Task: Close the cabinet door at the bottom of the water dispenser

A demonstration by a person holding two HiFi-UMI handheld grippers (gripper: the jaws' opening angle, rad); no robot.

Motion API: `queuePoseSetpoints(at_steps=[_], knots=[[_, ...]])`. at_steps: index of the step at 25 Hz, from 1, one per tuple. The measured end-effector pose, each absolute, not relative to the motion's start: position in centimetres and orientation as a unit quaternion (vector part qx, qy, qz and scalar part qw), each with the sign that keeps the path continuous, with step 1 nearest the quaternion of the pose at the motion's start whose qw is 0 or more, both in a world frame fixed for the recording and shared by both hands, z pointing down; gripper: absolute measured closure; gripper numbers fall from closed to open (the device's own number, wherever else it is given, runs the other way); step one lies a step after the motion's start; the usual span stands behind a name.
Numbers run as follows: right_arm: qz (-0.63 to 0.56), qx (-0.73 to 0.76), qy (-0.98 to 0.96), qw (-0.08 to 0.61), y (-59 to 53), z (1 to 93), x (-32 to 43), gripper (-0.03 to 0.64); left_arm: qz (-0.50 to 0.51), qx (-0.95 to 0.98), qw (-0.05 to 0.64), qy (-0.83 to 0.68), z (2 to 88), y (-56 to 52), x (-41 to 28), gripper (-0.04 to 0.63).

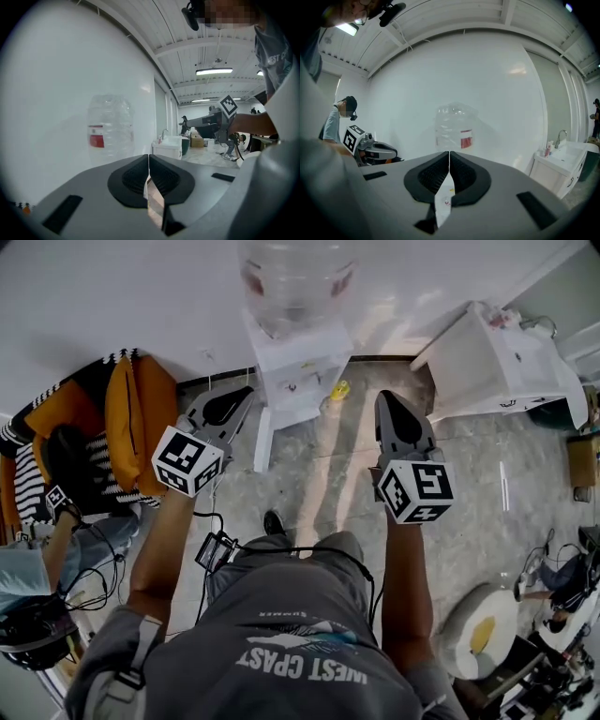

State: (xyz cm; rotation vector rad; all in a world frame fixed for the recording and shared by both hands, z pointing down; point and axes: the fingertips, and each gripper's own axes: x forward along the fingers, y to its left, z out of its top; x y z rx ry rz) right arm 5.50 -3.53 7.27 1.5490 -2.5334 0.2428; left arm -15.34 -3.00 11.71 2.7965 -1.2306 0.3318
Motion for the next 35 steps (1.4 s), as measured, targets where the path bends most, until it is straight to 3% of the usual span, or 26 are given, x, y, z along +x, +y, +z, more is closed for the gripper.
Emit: queuePoseSetpoints(at_steps=[18, 35], knots=[[0.136, 0.474, -0.864, 0.101, -11.4, 16.2, 7.8, 0.588, 0.161, 0.874, 0.092, -0.449, 20.4, -7.8, -15.1, 0.575], [0.182, 0.449, -0.862, 0.15, -13.3, 27.5, 6.8, 0.588, 0.198, 0.843, 0.161, -0.473, 33.7, -9.3, -18.5, 0.575]])
